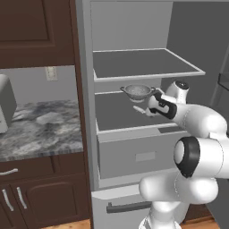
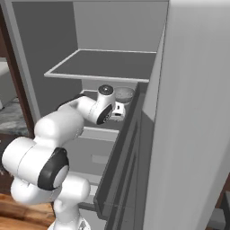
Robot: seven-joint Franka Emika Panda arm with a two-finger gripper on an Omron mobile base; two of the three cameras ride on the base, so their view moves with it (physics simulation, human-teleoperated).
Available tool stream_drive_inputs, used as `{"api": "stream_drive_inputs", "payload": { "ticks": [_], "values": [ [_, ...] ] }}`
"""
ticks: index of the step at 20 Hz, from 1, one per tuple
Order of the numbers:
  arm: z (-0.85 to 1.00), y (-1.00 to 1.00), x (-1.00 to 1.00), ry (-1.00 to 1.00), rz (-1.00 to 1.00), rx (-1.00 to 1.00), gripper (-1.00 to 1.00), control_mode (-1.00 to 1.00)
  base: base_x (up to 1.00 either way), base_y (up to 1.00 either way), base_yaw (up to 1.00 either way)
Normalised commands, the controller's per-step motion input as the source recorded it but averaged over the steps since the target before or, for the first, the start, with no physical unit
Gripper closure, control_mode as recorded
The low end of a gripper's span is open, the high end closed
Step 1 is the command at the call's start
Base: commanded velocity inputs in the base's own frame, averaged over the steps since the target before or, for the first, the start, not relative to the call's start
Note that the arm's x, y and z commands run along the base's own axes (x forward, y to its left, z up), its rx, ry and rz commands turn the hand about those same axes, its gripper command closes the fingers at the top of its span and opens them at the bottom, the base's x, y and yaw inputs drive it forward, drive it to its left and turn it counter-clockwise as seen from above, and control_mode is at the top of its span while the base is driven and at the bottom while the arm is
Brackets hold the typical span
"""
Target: Take the fish out of the fridge, briefly rinse it in the sink, and place it on the tray next to the sink.
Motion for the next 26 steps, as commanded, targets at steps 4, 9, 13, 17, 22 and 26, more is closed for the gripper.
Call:
{"api": "stream_drive_inputs", "payload": {
  "ticks": [4,9,13,17,22,26],
  "values": [
    [-0.12,-0.13,0.22,0.0,0.0,0.0,-1.0,-1.0,0.0,0.0,0.0],
    [-0.22,-0.16,0.09,0.0,0.0,0.0,-1.0,-1.0,0.0,0.0,0.0],
    [-0.18,-0.05,0.19,0.0,0.0,0.0,-1.0,-1.0,0.0,0.0,0.0],
    [-0.08,-0.01,0.31,0.0,0.0,0.0,-1.0,-1.0,0.0,0.0,0.0],
    [-0.11,0.0,0.21,0.0,0.0,0.0,-1.0,-1.0,0.0,0.0,0.0],
    [-0.19,0.0,0.07,-0.04,0.0,0.0,-1.0,-1.0,0.0,0.0,0.0]
  ]
}}
